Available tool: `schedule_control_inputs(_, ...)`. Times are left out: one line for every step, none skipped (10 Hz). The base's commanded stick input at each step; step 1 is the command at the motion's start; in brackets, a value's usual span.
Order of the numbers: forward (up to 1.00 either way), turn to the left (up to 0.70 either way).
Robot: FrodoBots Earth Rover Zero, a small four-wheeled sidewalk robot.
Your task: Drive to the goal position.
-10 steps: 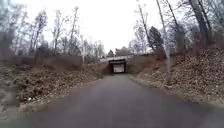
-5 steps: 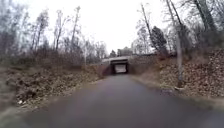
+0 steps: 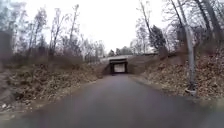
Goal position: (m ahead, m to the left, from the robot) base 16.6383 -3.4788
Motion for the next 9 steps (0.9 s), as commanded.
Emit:
schedule_control_inputs(1.00,0.01)
schedule_control_inputs(1.00,0.01)
schedule_control_inputs(1.00,0.01)
schedule_control_inputs(1.00,0.40)
schedule_control_inputs(1.00,0.41)
schedule_control_inputs(1.00,0.41)
schedule_control_inputs(1.00,0.19)
schedule_control_inputs(1.00,0.01)
schedule_control_inputs(1.00,0.01)
